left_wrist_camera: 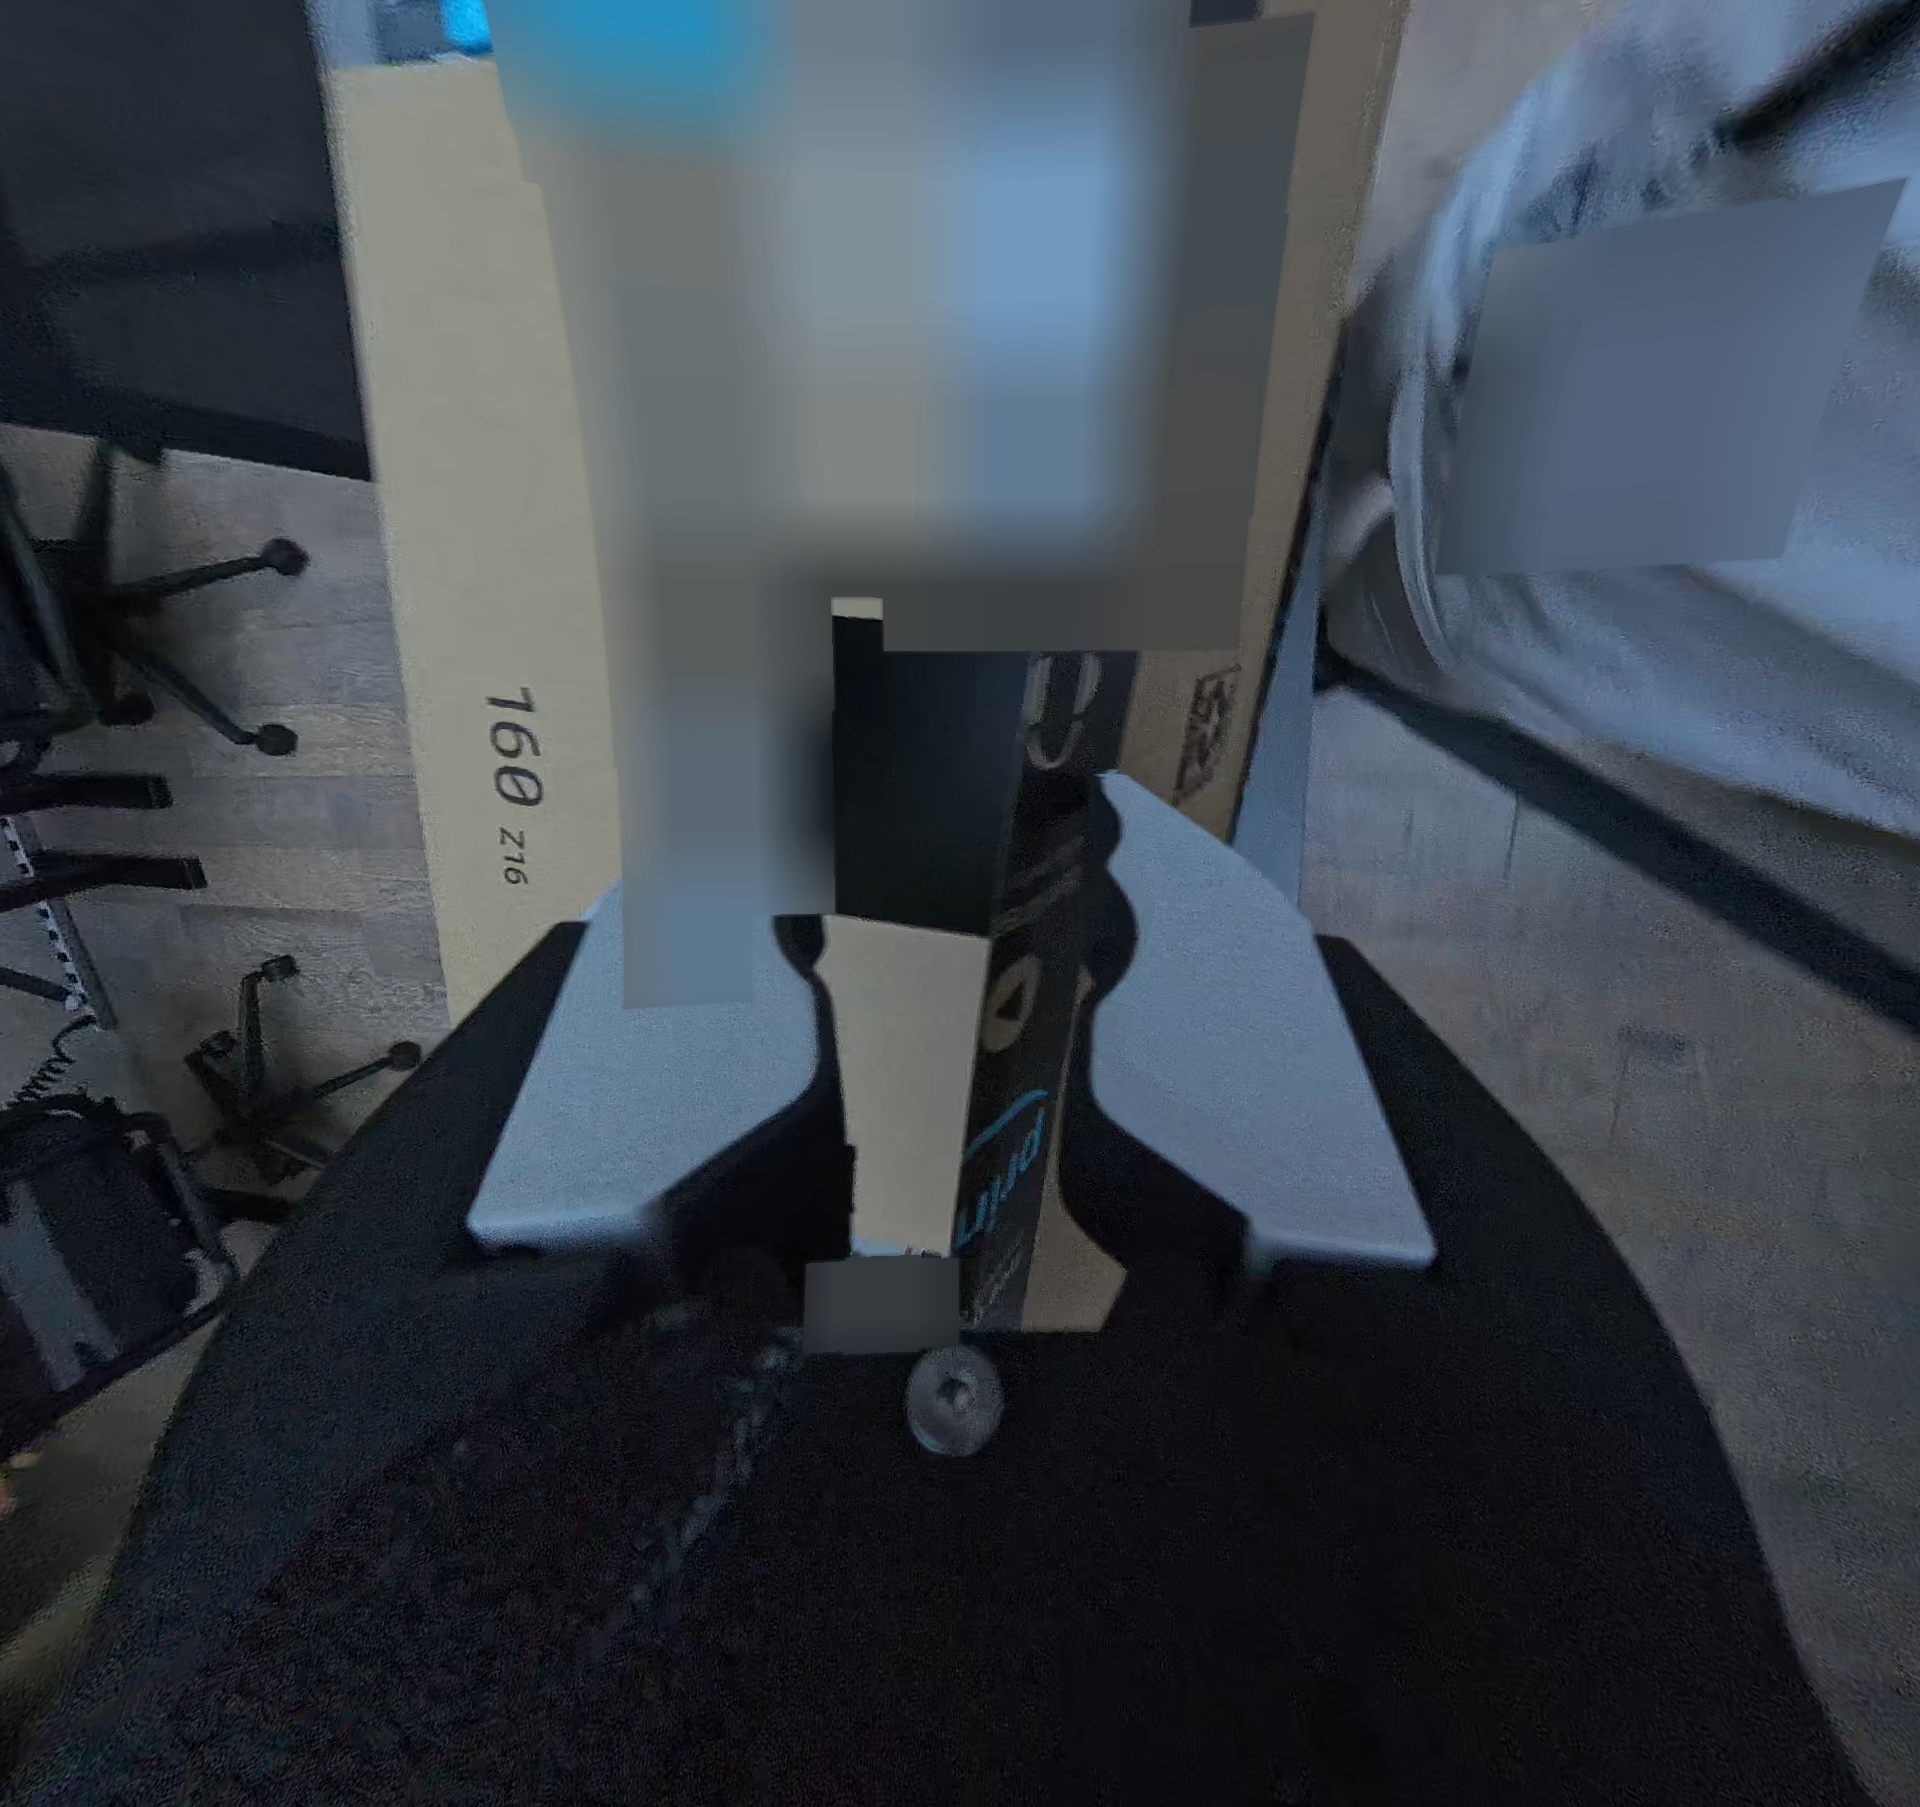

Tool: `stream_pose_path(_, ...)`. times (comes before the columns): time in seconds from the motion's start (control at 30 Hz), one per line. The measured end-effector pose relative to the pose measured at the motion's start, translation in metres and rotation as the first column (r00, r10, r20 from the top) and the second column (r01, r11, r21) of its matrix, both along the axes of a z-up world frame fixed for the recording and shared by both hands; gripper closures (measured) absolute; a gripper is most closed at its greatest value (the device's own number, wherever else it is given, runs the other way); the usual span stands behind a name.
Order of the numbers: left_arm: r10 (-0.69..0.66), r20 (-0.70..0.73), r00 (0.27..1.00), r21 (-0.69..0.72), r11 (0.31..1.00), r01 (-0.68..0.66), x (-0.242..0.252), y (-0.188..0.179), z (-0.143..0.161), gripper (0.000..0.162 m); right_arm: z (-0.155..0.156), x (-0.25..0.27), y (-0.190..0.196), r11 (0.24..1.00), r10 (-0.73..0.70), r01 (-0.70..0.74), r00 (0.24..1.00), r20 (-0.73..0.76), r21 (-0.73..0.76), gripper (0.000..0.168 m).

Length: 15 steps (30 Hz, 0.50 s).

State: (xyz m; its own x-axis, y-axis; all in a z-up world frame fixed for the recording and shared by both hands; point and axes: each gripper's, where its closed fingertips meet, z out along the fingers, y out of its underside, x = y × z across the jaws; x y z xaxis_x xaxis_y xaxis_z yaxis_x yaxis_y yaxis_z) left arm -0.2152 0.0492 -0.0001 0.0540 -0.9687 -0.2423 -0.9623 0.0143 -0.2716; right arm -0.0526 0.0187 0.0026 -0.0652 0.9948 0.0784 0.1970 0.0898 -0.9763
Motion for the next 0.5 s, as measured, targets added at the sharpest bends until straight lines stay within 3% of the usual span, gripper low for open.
stream_pose_path(0.03, -0.063, -0.103, 0.993, -0.026, 0.998, 0.061, -0.001, -0.011, -0.008, 0.146, -0.001, -0.002, -0.006, 1.000, 0.013, -0.013, 1.000, 0.024, 0.014, 0.167)
stream_pose_path(0.1, -0.087, -0.256, 0.963, 0.024, 0.995, 0.096, -0.005, -0.013, -0.021, 0.148, -0.016, -0.005, -0.014, 0.998, 0.062, -0.063, 0.994, 0.095, 0.006, 0.163)
stream_pose_path(0.17, -0.078, -0.290, 0.954, 0.032, 0.995, 0.091, -0.005, -0.018, -0.030, 0.149, -0.024, -0.003, -0.008, 0.996, 0.088, -0.089, 0.993, 0.084, 0.009, 0.129)
stream_pose_path(0.23, -0.033, -0.293, 0.955, 0.098, 0.993, 0.064, -0.004, -0.015, -0.029, 0.149, -0.014, 0.003, 0.021, 0.995, 0.071, -0.070, 0.997, 0.015, -0.064, 0.112)
stream_pose_path(0.3, -0.018, -0.287, 0.958, 0.119, 0.991, 0.054, -0.002, -0.020, -0.024, 0.149, -0.007, -0.006, 0.076, 0.988, -0.046, 0.050, 0.999, 0.027, -0.146, 0.108)
stream_pose_path(0.4, -0.010, -0.324, 0.946, 0.194, 0.978, 0.077, 0.001, -0.027, -0.018, 0.150, -0.040, -0.060, 0.142, 0.982, -0.137, 0.169, 0.945, 0.298, -0.083, 0.083)
stream_pose_path(0.5, 0.008, -0.361, 0.933, 0.256, 0.962, 0.091, 0.000, -0.033, -0.014, 0.150, -0.104, -0.129, 0.167, 0.985, -0.167, 0.149, 0.766, 0.620, 0.082, 0.051)
